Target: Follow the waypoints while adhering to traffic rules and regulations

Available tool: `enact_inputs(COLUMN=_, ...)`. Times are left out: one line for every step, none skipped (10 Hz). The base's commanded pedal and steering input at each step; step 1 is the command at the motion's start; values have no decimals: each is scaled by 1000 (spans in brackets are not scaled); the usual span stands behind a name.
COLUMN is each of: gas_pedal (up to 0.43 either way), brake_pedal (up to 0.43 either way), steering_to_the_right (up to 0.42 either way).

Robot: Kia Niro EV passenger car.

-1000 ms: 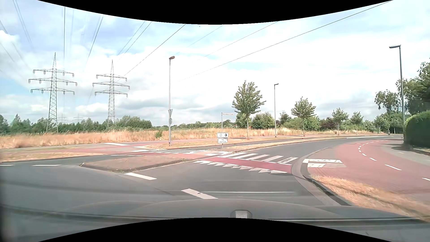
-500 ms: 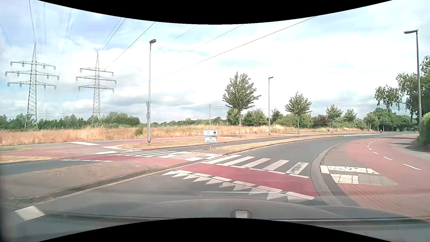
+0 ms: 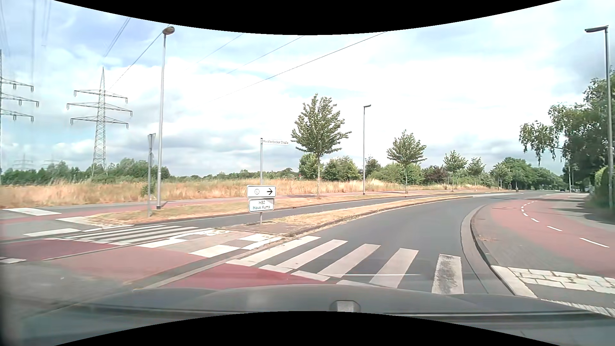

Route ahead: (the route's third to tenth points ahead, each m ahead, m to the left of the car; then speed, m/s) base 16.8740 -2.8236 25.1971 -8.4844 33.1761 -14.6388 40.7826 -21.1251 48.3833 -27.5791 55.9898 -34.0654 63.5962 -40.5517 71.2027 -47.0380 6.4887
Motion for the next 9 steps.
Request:
enact_inputs(gas_pedal=169, brake_pedal=12, steering_to_the_right=180)
enact_inputs(gas_pedal=177, brake_pedal=18, steering_to_the_right=180)
enact_inputs(gas_pedal=189, brake_pedal=18, steering_to_the_right=180)
enact_inputs(gas_pedal=189, brake_pedal=18, steering_to_the_right=180)
enact_inputs(gas_pedal=189, brake_pedal=18, steering_to_the_right=177)
enact_inputs(gas_pedal=189, brake_pedal=12, steering_to_the_right=177)
enact_inputs(gas_pedal=197, brake_pedal=18, steering_to_the_right=176)
enact_inputs(gas_pedal=197, brake_pedal=18, steering_to_the_right=175)
enact_inputs(gas_pedal=220, brake_pedal=18, steering_to_the_right=169)
